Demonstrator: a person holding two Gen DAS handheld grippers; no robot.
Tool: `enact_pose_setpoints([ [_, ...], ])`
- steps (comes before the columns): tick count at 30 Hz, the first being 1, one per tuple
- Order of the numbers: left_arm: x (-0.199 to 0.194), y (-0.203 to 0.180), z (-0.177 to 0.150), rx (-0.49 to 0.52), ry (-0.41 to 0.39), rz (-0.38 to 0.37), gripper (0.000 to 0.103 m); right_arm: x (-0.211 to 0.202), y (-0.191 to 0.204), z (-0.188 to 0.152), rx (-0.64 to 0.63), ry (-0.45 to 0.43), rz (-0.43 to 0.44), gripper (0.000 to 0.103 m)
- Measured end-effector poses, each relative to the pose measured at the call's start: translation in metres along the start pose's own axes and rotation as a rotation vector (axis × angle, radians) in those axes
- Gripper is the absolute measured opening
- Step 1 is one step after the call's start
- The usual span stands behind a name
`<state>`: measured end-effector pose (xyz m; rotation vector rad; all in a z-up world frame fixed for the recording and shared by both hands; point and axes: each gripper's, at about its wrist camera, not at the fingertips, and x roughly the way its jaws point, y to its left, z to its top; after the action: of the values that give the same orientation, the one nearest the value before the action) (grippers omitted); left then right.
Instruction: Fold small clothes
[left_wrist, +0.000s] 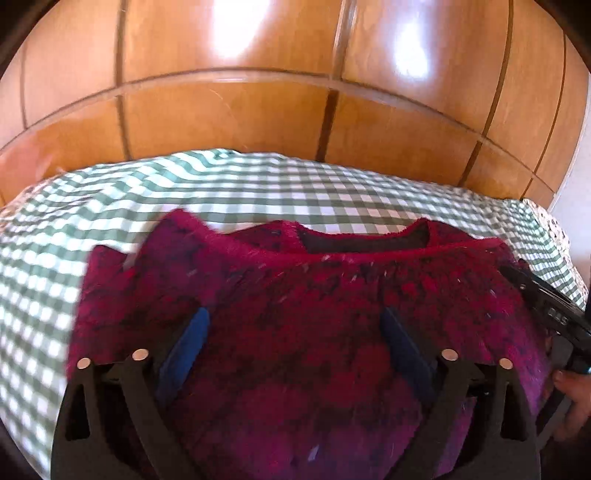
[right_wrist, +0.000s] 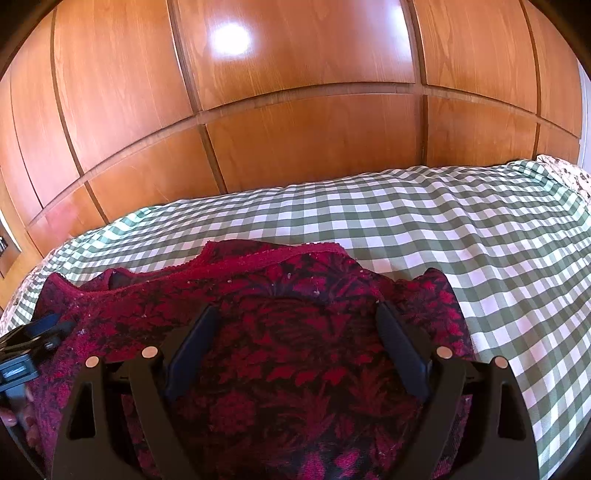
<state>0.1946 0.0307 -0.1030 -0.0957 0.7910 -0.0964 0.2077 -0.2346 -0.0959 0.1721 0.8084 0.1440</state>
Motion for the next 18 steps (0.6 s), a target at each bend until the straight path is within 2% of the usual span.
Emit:
enact_pose_setpoints([
  [3, -0.026, 0.016, -0.011, -0.043, -0.051, 0.065, 0.095, 0.000, 0.001, 0.000, -0.004, -0.001, -0.005, 0.088],
  [5, -0.040, 0.027, -0.016, -0.066, -0.074, 0.078, 0.095, 0.000, 0.003, 0.000, -0.008, -0.003, -0.011, 0.088],
  [8, -0.060, 0.049, -0.027, -0.107, -0.117, 0.180, 0.095, -0.001, 0.004, 0.000, -0.013, 0.000, -0.016, 0.090],
  [9, -0.062, 0.054, -0.029, -0.119, -0.116, 0.193, 0.095, -0.002, 0.004, 0.000, -0.012, 0.001, -0.016, 0.092],
  [11, -0.059, 0.069, -0.036, -0.150, -0.072, 0.192, 0.095, -0.002, 0.003, 0.002, -0.008, 0.012, -0.021, 0.096],
  [12, -0.052, 0.076, -0.041, -0.169, -0.015, 0.182, 0.095, -0.001, 0.002, 0.002, 0.006, 0.028, -0.038, 0.101],
  [14, -0.044, 0.083, -0.049, -0.195, 0.036, 0.157, 0.095, 0.001, -0.004, 0.002, 0.052, 0.063, -0.014, 0.101],
  [16, -0.047, 0.085, -0.055, -0.199, 0.007, 0.137, 0.096, -0.007, -0.007, 0.002, 0.081, 0.046, -0.017, 0.101],
  [18, -0.048, 0.085, -0.055, -0.191, 0.010, 0.133, 0.096, -0.021, -0.007, 0.001, 0.092, 0.022, -0.030, 0.101],
])
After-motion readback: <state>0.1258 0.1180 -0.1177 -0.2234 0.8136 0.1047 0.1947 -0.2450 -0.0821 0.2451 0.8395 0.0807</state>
